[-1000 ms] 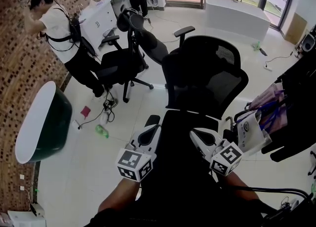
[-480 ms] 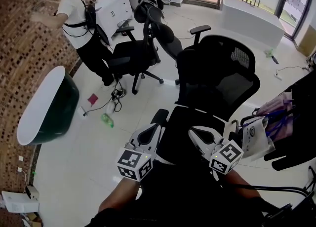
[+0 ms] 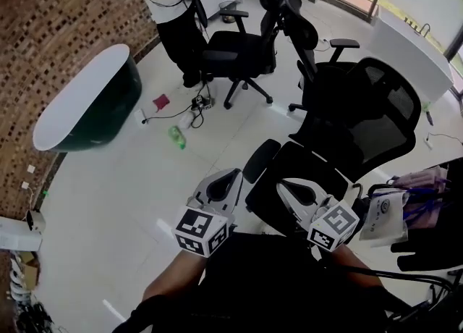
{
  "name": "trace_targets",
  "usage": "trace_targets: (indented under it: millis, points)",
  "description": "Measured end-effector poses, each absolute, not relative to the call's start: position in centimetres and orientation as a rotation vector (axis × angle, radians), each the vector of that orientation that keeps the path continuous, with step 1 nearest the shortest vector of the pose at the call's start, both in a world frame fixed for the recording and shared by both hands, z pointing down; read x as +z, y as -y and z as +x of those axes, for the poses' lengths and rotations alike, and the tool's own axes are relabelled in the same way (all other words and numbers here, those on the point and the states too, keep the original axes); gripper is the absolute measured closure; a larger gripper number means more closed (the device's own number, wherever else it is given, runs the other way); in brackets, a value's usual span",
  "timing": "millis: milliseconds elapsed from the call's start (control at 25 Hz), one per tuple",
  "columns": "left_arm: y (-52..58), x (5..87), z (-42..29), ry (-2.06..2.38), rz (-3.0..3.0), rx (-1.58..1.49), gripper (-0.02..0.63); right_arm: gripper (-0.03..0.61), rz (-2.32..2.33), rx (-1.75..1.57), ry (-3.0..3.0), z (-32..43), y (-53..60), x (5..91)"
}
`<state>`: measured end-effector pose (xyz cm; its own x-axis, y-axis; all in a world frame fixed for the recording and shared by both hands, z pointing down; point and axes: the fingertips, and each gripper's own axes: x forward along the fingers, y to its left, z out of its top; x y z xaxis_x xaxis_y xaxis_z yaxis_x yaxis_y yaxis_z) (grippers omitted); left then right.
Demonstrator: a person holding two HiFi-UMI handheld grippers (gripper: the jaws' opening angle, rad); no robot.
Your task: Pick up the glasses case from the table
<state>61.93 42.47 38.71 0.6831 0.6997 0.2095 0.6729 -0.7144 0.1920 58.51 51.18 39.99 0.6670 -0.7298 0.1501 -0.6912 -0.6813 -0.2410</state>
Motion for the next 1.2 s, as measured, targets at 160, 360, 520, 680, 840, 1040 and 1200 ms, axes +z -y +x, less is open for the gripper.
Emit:
trace_targets:
  millis: [160,360,520,680,840,1040,1200]
  points:
    - [-35.1,39.8,60.6,-0.981,2.808,0.463,0.611,0.577,-2.651,-0.388,-1.305,58.3,-44.2,40.2]
    - [-25.3,39.2,58.5,-0.719,2.855,0.418,0.611,0.577,-2.541,-0.443,-1.524,57.8,-34.9,40.6]
    - [-18.1,39.7,56.1,-0.523,2.874,0.406,0.611,0.577,-2.45,-0.434,-1.732,56.5,-27.3,40.1]
    - [-11.7,39.8,53.0,-0.361,2.894,0.367,0.611,0.577,-2.367,-0.449,-1.877,54.6,-20.9,40.7]
    - [-5.5,40.4,49.1,-0.174,2.905,0.343,0.611,0.577,-2.235,-0.47,-2.063,51.8,-13.9,41.5]
    - [0.9,40.9,42.7,0.114,2.857,0.304,0.611,0.577,-2.046,-0.481,-2.303,47.2,-6.7,41.4]
    - [4.8,41.2,38.7,0.346,2.821,0.277,0.611,0.577,-1.91,-0.47,-2.459,44.9,-2.7,41.3]
